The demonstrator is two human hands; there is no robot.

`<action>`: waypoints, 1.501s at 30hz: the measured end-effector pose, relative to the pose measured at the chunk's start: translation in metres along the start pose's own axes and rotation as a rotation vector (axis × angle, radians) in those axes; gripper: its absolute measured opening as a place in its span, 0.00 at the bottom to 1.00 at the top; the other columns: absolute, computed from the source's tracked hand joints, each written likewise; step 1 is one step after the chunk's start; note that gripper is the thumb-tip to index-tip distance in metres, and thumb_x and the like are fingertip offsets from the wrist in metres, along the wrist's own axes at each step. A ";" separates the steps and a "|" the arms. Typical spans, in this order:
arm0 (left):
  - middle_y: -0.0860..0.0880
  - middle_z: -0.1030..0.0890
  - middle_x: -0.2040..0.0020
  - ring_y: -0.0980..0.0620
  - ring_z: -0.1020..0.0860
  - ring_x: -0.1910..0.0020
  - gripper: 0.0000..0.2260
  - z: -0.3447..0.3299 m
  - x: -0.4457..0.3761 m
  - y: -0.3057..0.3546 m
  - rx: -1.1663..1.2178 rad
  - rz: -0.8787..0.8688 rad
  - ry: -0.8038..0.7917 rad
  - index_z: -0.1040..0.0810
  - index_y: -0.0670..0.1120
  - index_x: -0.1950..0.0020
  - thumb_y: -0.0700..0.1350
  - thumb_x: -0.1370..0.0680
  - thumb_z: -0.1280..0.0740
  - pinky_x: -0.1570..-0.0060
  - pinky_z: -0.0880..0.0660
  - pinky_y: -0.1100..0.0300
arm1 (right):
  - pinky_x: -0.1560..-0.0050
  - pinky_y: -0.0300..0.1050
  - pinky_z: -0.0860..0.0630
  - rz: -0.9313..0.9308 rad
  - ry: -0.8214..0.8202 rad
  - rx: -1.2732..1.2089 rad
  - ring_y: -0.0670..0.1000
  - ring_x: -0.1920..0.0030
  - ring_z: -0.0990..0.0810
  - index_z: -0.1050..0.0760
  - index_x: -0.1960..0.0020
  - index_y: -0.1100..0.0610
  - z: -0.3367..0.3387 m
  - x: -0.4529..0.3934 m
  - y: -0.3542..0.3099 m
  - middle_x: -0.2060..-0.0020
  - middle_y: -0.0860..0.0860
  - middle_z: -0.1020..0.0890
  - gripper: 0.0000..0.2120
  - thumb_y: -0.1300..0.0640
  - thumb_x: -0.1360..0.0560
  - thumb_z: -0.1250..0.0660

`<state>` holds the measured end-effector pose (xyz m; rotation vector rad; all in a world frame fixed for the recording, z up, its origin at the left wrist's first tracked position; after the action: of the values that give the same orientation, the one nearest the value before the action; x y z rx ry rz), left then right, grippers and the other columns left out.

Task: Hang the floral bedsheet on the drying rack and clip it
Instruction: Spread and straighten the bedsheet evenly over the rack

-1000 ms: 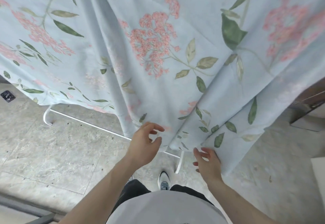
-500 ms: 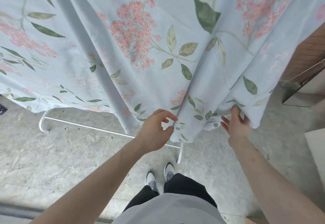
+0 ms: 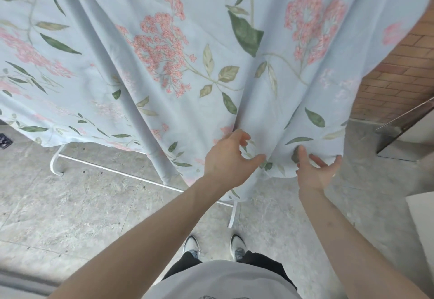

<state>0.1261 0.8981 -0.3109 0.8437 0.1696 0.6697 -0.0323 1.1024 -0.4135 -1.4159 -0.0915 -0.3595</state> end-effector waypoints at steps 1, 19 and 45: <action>0.63 0.21 0.47 0.59 0.21 0.51 0.24 -0.005 -0.006 0.012 -0.023 0.013 0.031 0.25 0.59 0.38 0.67 0.29 0.27 0.50 0.22 0.55 | 0.47 0.57 0.17 0.016 -0.008 0.044 0.54 0.49 0.14 0.45 0.20 0.41 0.002 -0.013 -0.003 0.51 0.48 0.16 0.50 0.40 0.33 0.20; 0.54 0.23 0.56 0.54 0.21 0.56 0.06 -0.019 0.010 0.038 0.007 0.043 0.373 0.26 0.52 0.60 0.49 0.23 0.36 0.60 0.23 0.51 | 0.62 0.45 0.27 0.580 -0.020 -0.109 0.44 0.65 0.24 0.26 0.65 0.47 -0.014 -0.142 -0.175 0.67 0.49 0.22 0.16 0.51 0.18 0.38; 0.60 0.23 0.33 0.59 0.19 0.51 0.03 -0.077 0.015 0.039 0.107 -0.057 0.104 0.17 0.54 0.52 0.48 0.20 0.30 0.50 0.23 0.61 | 0.46 0.47 0.26 0.174 -0.791 1.019 0.55 0.44 0.23 0.28 0.29 0.56 0.023 -0.067 0.076 0.35 0.57 0.25 0.21 0.58 0.22 0.31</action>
<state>0.0889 0.9751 -0.3314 0.9032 0.3249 0.6556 -0.0692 1.1460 -0.4999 -0.4667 -0.6892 0.3879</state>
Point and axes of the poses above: each hand's wrist, its own x-axis away from the middle knuckle, its own z-axis out of the back of the hand, y = z × x, the point moved 5 cm from there along -x, towards the middle knuckle
